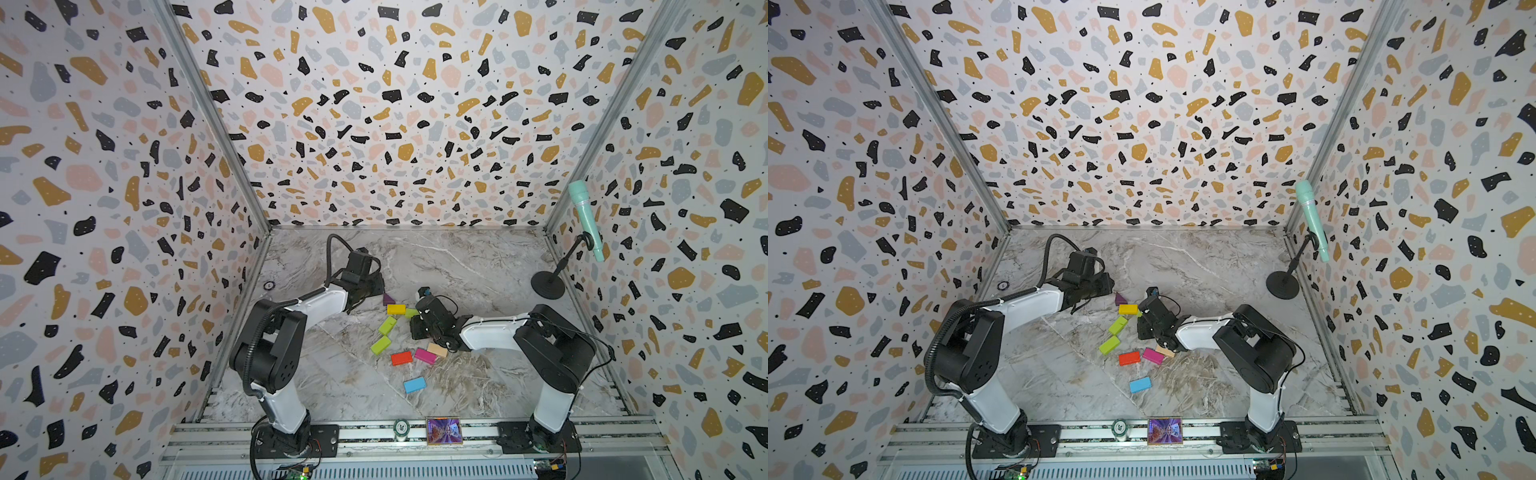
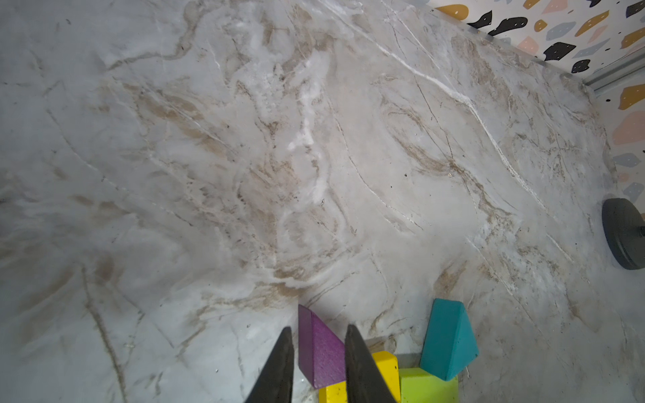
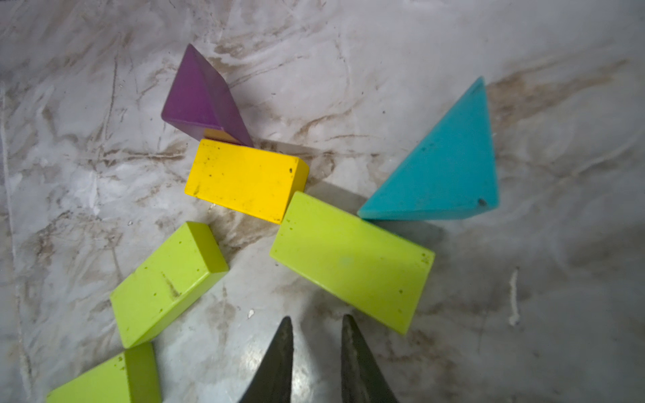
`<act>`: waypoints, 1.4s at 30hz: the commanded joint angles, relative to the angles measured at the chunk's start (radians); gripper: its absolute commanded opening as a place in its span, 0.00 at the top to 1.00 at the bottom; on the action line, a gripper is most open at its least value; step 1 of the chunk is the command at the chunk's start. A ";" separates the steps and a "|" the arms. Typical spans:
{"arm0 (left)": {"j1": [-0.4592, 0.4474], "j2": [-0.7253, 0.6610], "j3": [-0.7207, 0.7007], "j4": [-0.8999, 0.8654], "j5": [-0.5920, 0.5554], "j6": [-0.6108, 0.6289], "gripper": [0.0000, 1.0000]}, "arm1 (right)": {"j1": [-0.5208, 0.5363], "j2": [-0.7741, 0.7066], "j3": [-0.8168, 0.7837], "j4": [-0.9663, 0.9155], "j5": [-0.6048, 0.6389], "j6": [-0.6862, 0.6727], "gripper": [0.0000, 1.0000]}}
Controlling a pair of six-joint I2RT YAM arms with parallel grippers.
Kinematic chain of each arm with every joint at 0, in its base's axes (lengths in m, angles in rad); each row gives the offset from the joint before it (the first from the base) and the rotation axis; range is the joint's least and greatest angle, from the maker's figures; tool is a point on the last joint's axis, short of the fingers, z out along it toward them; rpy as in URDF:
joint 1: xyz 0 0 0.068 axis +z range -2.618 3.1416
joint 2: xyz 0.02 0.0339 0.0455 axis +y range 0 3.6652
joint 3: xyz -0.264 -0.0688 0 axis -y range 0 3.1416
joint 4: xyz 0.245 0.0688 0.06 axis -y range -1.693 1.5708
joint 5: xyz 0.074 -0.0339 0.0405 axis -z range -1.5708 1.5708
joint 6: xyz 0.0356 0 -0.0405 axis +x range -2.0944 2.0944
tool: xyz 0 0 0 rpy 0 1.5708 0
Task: Assemble a carrot with building blocks
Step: Assemble the building block at the center of the board.
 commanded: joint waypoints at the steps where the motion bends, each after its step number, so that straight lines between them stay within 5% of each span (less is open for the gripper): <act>1: 0.005 0.006 0.013 0.036 0.011 -0.007 0.73 | -0.010 0.025 0.011 -0.056 -0.002 0.001 0.74; 31: 0.007 -0.001 0.002 0.045 0.014 -0.007 0.73 | -0.029 0.055 0.067 -0.064 -0.009 -0.046 0.73; 38: 0.005 -0.061 -0.021 0.045 -0.004 0.003 0.73 | -0.029 -0.078 0.022 -0.097 -0.043 -0.049 0.72; 42: 0.006 -0.163 -0.088 0.018 -0.049 0.023 0.66 | -0.032 -0.247 0.009 -0.119 -0.108 -0.051 0.59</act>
